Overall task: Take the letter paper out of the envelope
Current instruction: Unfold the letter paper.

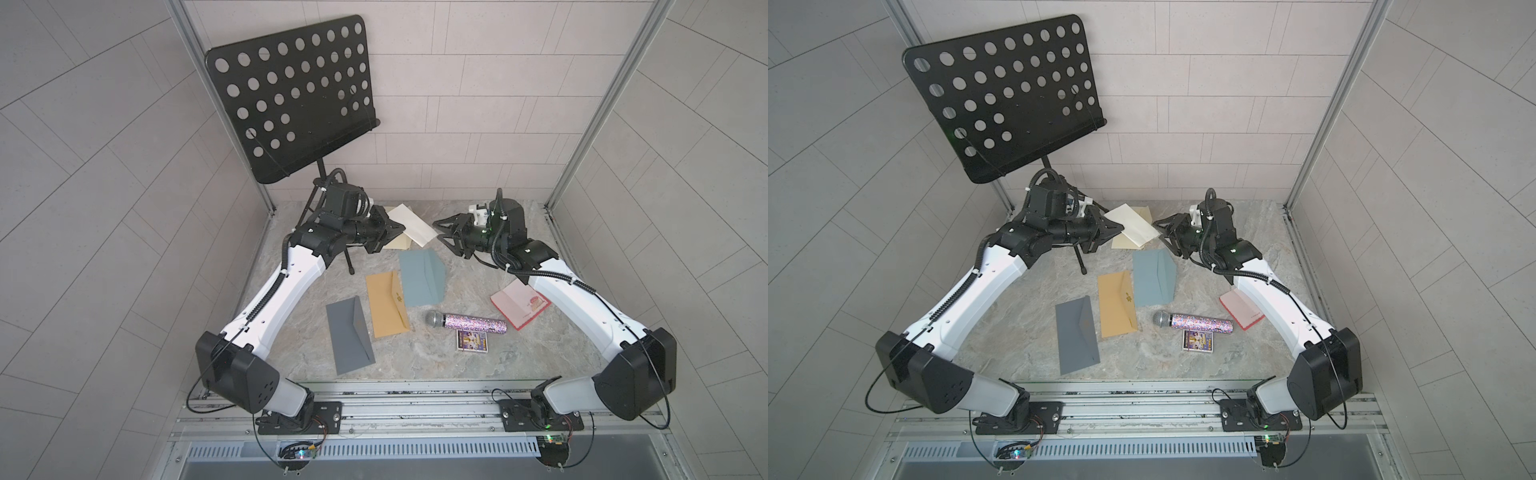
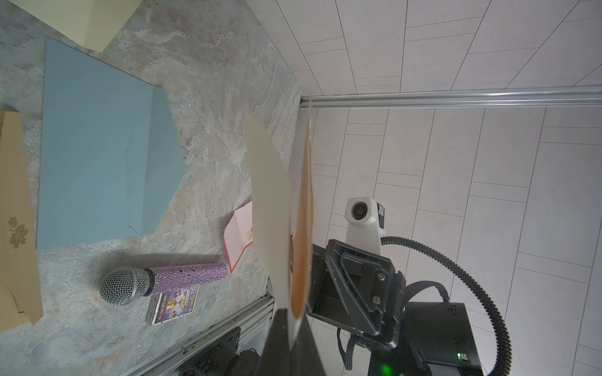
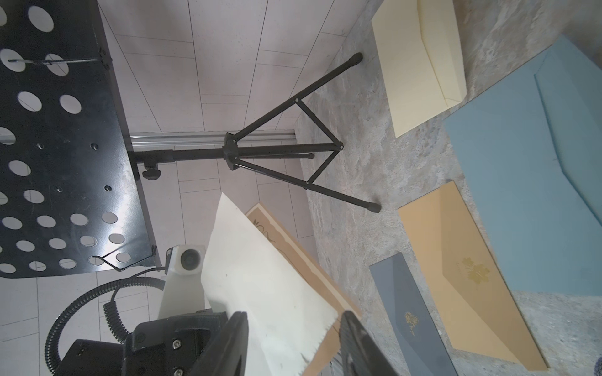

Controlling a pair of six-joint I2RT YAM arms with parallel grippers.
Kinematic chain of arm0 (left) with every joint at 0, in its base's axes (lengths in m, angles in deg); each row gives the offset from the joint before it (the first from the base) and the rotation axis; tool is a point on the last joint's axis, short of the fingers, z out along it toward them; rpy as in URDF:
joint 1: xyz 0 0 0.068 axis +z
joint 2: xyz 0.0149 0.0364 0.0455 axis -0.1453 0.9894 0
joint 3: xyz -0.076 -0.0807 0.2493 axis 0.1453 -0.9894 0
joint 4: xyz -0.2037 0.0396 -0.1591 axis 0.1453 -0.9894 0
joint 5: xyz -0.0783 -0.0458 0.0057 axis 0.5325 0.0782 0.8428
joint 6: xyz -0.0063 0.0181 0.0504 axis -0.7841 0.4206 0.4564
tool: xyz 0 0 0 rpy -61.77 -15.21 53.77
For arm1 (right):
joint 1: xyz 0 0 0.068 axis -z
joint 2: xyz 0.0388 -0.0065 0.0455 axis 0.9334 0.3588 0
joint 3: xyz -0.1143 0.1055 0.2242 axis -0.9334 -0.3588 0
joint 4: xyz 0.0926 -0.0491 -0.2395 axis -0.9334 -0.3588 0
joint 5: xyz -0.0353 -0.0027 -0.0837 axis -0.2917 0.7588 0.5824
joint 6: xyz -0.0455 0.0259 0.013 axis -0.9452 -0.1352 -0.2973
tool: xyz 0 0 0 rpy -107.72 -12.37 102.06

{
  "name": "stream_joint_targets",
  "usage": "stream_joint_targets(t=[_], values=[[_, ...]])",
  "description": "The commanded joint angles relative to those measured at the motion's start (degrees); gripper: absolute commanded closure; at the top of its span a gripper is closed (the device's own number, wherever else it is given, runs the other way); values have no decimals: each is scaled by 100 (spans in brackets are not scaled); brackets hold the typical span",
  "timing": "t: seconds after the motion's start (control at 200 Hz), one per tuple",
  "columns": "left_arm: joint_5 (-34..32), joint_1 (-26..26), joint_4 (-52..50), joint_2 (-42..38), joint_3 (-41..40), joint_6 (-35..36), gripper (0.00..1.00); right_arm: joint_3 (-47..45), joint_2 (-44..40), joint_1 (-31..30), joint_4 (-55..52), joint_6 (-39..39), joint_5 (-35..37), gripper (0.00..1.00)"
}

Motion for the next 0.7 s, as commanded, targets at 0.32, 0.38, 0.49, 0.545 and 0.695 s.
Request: stream_joint_targets(t=[0.32, 0.38, 0.49, 0.545, 0.695], values=[[-21, -53, 131, -21, 86, -107, 100, -369, -27, -36, 809, 627, -88, 51], [-20, -75, 147, -11, 85, -117, 100, -394, -14, -41, 892, 695, -104, 51], [-22, -89, 169, 6, 78, -134, 100, -477, -22, -41, 1048, 814, -86, 51], [-29, -111, 177, 11, 68, -134, 100, -491, -9, -45, 1126, 862, -81, 51], [-50, -175, 301, 40, -27, -208, 100, -514, 38, -87, 1414, 1036, -74, 51]])
